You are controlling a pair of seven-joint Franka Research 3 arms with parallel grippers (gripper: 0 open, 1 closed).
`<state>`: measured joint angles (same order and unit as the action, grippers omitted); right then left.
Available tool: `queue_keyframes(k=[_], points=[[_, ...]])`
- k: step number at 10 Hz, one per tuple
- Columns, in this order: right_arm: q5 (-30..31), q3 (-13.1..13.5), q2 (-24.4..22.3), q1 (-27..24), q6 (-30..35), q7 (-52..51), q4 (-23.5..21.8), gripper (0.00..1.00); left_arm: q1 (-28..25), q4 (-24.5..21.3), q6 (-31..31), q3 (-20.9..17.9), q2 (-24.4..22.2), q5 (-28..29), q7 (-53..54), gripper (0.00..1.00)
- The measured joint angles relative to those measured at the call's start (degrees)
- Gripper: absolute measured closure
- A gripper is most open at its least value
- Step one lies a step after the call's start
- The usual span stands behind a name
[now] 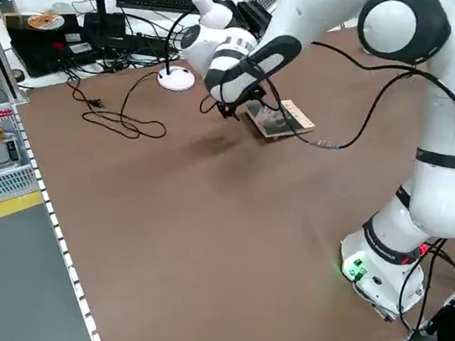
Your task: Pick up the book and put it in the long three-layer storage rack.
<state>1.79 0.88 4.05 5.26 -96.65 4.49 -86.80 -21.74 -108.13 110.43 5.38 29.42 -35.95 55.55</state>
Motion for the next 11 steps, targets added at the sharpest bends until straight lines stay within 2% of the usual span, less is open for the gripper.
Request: queue_keyframes(k=[2, 5, 11], points=[[0.0, 0.0, 0.0, 0.0, 0.0, 0.0, 0.0, 0.00, -0.3, 4.2, -4.4, 0.0, 2.3, -1.2, 0.2, 0.00], [0.0, 0.0, 0.0, 0.0, 0.0, 0.0, 0.0, 0.00, -0.3, 8.6, -5.9, 0.3, 5.0, -1.8, 2.4, 0.00], [0.0, 0.0, 0.0, 0.0, 0.0, 0.0, 0.0, 0.00, -0.3, 11.3, -6.9, 0.3, 9.4, -5.1, 5.2, 0.00]])
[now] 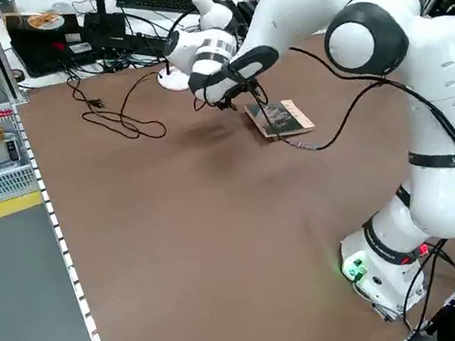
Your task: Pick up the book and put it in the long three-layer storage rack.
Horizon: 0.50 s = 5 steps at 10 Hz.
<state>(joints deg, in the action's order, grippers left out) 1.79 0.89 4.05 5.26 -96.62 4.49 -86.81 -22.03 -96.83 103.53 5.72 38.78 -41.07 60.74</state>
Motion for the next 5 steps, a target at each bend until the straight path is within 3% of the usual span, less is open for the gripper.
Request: queue_keyframes(k=[5], points=[[0.0, 0.0, 0.0, 0.0, 0.0, 0.0, 0.0, 0.00, 0.0, 0.3, -0.3, 0.0, 1.8, -3.0, 0.0, 0.00]])
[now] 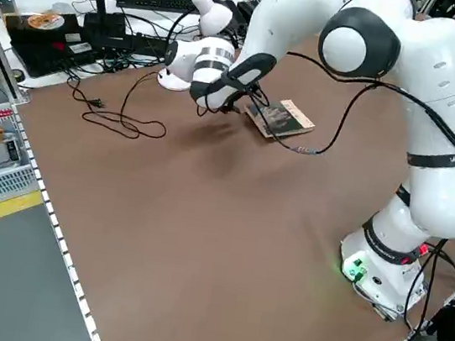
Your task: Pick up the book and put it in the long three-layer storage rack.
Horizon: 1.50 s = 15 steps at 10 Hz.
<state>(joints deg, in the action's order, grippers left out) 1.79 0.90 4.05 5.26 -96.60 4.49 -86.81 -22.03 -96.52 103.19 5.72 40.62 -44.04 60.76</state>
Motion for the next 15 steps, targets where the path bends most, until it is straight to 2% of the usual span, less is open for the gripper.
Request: queue_keyframes(k=[9, 11, 12, 15], points=[[0.0, 0.0, 0.0, 0.0, 0.1, 0.0, 0.0, 0.00, 0.1, 1.5, -0.1, 0.1, 3.3, -1.1, 0.0, 0.03], [0.0, 0.0, 0.0, 0.0, 0.1, 0.0, 0.0, 0.00, 0.1, 1.9, -0.1, 0.1, 4.0, -1.2, 0.0, 0.12], [0.0, 0.0, 0.0, 0.0, 0.1, 0.0, 0.0, 0.00, 0.1, 2.0, -0.1, 0.1, 4.2, -1.2, 0.0, 0.12], [0.0, 0.0, 0.0, 0.0, 0.2, 0.0, 0.0, 0.00, 0.1, 2.0, -0.1, 0.1, 4.4, -2.4, 0.0, 0.21]])
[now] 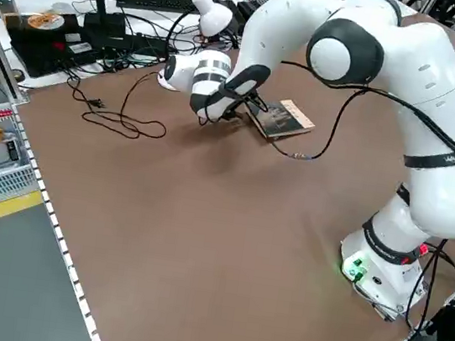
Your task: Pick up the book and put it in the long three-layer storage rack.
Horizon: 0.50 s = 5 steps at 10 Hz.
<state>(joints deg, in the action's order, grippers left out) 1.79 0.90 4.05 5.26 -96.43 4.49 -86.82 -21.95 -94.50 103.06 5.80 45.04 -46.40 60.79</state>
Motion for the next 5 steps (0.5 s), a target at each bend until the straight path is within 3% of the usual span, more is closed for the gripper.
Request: queue_keyframes(k=[5], points=[[0.0, 0.0, 0.0, 0.0, 0.1, 0.0, -0.1, 0.00, 0.4, 0.0, -0.2, 0.1, 1.2, -1.7, 0.0, 0.21]])
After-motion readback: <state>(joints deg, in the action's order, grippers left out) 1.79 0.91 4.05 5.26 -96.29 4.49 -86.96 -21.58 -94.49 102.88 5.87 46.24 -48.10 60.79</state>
